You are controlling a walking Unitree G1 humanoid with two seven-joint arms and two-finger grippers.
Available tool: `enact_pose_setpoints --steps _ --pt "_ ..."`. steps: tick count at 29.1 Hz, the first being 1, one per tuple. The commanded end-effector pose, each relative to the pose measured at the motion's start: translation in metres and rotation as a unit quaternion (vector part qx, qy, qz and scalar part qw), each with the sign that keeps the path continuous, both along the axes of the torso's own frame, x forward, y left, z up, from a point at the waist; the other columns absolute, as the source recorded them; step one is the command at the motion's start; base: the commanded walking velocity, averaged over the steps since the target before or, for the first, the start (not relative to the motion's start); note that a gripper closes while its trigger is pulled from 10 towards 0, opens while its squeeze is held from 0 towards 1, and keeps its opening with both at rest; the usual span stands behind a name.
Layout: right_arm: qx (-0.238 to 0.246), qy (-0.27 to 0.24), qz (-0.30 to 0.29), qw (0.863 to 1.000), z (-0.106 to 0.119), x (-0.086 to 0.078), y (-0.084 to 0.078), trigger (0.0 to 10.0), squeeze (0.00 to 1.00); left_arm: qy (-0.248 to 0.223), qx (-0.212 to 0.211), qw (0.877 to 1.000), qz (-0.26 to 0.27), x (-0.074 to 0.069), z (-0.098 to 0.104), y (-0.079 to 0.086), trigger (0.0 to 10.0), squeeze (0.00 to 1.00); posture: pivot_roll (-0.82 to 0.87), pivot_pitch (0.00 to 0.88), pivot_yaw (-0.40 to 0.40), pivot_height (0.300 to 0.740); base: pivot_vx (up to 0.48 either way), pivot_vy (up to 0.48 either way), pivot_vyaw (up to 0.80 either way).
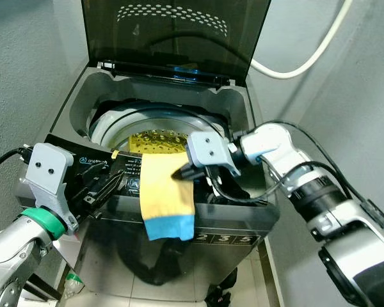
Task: Clothes washing
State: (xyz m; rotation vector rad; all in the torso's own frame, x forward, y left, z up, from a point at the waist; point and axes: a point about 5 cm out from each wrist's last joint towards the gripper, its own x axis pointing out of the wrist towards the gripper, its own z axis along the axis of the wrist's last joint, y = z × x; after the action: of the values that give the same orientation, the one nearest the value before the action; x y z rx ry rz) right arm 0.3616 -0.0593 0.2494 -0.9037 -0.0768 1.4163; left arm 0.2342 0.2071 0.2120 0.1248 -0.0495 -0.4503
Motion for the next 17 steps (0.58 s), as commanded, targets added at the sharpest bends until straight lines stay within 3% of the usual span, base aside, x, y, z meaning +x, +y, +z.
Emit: enact_pose_setpoints --steps 1,2,3,4,5,6,7,8,9,10,11,12,14,15,16,17 --pt "-0.008 0.001 -0.05 0.999 -0.006 0.009 -0.006 3.1 0.0 0.006 0.0 1.0 -0.006 -0.003 -0.002 -0.002 10.0 0.0 0.1 0.032 -0.092 0.74 0.0 0.0 0.0" --pt "0.012 -0.009 -0.088 0.996 0.003 0.017 -0.007 3.8 0.0 0.006 0.0 1.0 -0.005 -0.003 -0.002 -0.002 10.0 0.0 0.1 0.029 -0.096 0.74 0.0 0.0 0.0" --pt "0.012 -0.009 -0.088 0.996 0.003 0.017 -0.007 3.8 0.0 0.006 0.0 1.0 -0.005 -0.003 -0.002 -0.002 10.0 0.0 0.1 0.029 -0.096 0.74 0.0 0.0 0.0" --pt "0.042 -0.029 -0.138 0.989 0.015 0.027 -0.008 4.7 0.0 0.006 -0.001 1.0 -0.005 -0.003 -0.002 -0.002 10.0 0.0 0.1 0.029 -0.096 0.74 0.0 0.0 0.0" --pt "0.062 -0.044 -0.171 0.982 0.023 0.033 -0.01 4.7 0.0 0.006 -0.001 1.0 -0.005 -0.003 -0.002 -0.002 10.0 0.0 0.1 0.029 -0.096 0.74 0.0 0.0 0.0" --pt "0.096 -0.079 -0.23 0.965 0.036 0.041 -0.014 4.0 0.0 0.006 -0.001 1.0 -0.004 -0.002 -0.002 -0.002 10.0 0.0 0.1 0.029 -0.097 0.74 0.0 0.0 0.0" --pt "0.096 -0.079 -0.23 0.965 0.036 0.041 -0.014 4.0 0.0 0.006 -0.001 1.0 -0.004 -0.002 -0.002 -0.002 10.0 0.0 0.1 0.029 -0.097 0.74 0.0 0.0 0.0" --pt "0.144 -0.125 -0.295 0.936 0.055 0.049 -0.023 3.6 0.0 0.005 -0.002 1.0 -0.003 -0.002 -0.002 -0.002 10.0 0.0 0.1 0.029 -0.101 0.74 0.0 0.0 0.0" --pt "0.188 -0.162 -0.338 0.908 0.072 0.054 -0.031 4.9 0.0 0.004 -0.001 1.0 0.0 -0.001 -0.003 -0.002 10.0 0.0 0.1 0.029 -0.101 0.74 0.0 0.0 0.0" --pt "0.188 -0.162 -0.338 0.908 0.072 0.054 -0.031 4.9 0.0 0.004 -0.001 1.0 0.0 -0.001 -0.003 -0.002 10.0 0.0 0.1 0.029 -0.101 0.74 0.0 0.0 0.0" --pt "0.22 -0.179 -0.363 0.888 0.083 0.055 -0.037 4.7 0.0 0.003 -0.001 1.0 0.003 -0.001 -0.003 -0.002 10.0 0.0 0.1 0.029 -0.101 0.74 0.0 0.0 0.0" --pt "0.248 -0.173 -0.365 0.881 0.091 0.055 -0.039 6.5 0.0 0.003 -0.001 1.0 0.004 -0.001 -0.003 -0.001 10.0 0.0 0.1 0.029 -0.101 0.74 0.0 0.0 0.0" --pt "0.277 -0.129 -0.343 0.888 0.095 0.054 -0.038 8.1 0.0 0.002 -0.002 1.0 0.006 -0.001 -0.002 -0.001 10.0 0.0 0.11 0.033 -0.107 0.74 0.0 0.0 0.0" --pt "0.277 -0.129 -0.343 0.888 0.095 0.054 -0.038 8.1 0.0 0.002 -0.002 1.0 0.006 -0.001 -0.002 -0.001 10.0 0.0 0.11 0.033 -0.107 0.74 0.0 0.0 0.0" --pt "0.307 -0.019 -0.263 0.914 0.089 0.048 -0.028 8.8 0.0 0.002 -0.003 1.0 0.005 -0.002 -0.002 -0.002 10.0 0.0 0.11 0.033 -0.107 0.74 0.0 0.0 0.0" --pt "0.307 -0.019 -0.263 0.914 0.089 0.048 -0.028 8.8 0.0 0.002 -0.003 1.0 0.005 -0.002 -0.002 -0.002 10.0 0.0 0.11 0.033 -0.107 0.74 0.0 0.0 0.0"
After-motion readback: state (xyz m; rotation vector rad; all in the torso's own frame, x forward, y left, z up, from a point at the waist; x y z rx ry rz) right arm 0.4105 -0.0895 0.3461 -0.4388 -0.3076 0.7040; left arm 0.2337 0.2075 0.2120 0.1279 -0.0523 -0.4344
